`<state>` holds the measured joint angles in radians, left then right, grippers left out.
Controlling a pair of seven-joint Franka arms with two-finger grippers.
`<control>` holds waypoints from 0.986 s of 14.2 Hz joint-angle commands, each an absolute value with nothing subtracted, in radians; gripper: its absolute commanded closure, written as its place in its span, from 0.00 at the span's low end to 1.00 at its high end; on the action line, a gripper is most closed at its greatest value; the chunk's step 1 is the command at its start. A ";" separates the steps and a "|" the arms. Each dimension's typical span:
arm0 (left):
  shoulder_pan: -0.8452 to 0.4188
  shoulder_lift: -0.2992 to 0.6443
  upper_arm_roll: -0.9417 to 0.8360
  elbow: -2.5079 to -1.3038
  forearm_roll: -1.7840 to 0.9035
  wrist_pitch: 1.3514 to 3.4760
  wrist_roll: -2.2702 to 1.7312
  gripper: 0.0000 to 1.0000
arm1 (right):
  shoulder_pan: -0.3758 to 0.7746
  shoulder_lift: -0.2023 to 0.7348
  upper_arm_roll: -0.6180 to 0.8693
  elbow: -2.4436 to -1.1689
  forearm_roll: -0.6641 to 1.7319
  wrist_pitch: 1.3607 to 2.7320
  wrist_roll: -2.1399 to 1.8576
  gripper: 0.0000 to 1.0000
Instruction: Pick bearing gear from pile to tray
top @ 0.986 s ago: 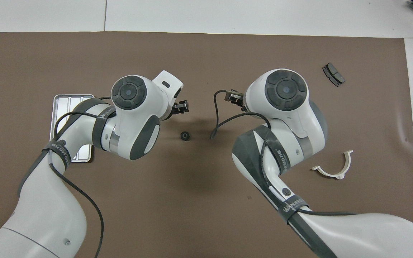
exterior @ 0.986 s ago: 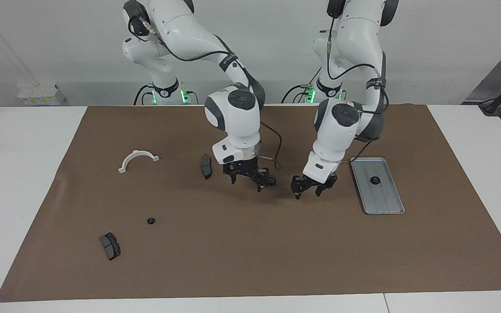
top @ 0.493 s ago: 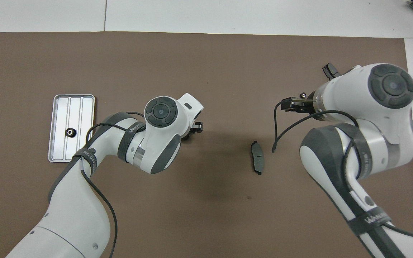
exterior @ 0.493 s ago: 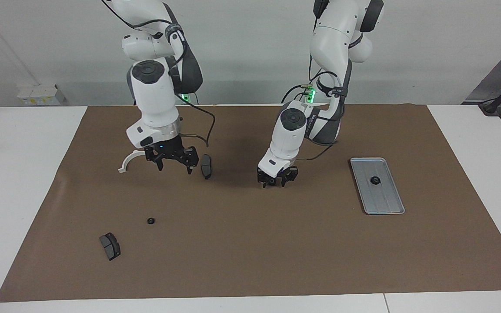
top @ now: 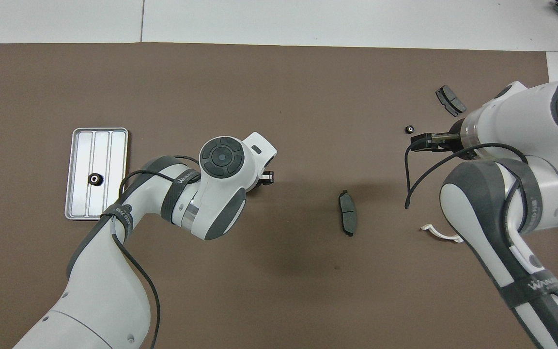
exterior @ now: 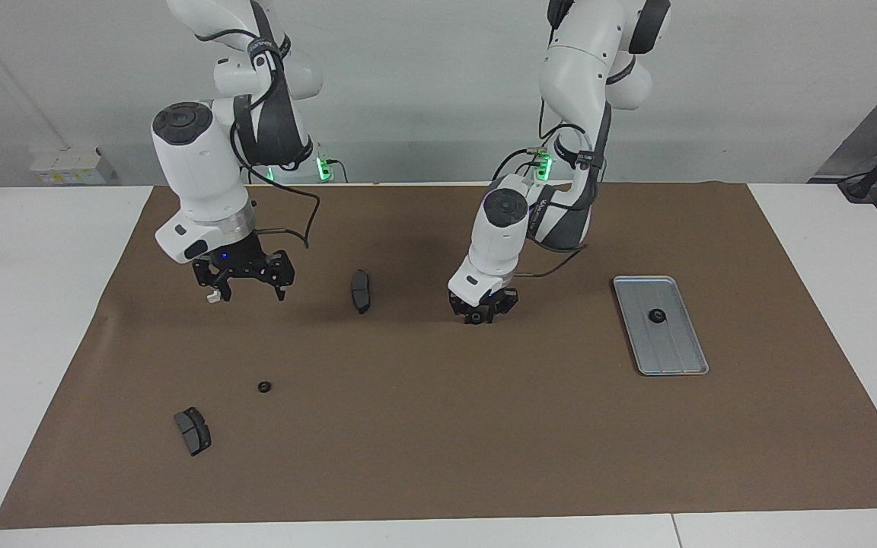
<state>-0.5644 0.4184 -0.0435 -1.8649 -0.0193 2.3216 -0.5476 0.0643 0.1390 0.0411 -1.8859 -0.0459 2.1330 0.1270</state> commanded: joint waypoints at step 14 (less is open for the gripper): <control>-0.178 0.359 0.012 -1.706 -0.023 2.002 -0.197 1.00 | -0.009 0.569 0.054 -1.588 -0.005 2.252 0.052 0.16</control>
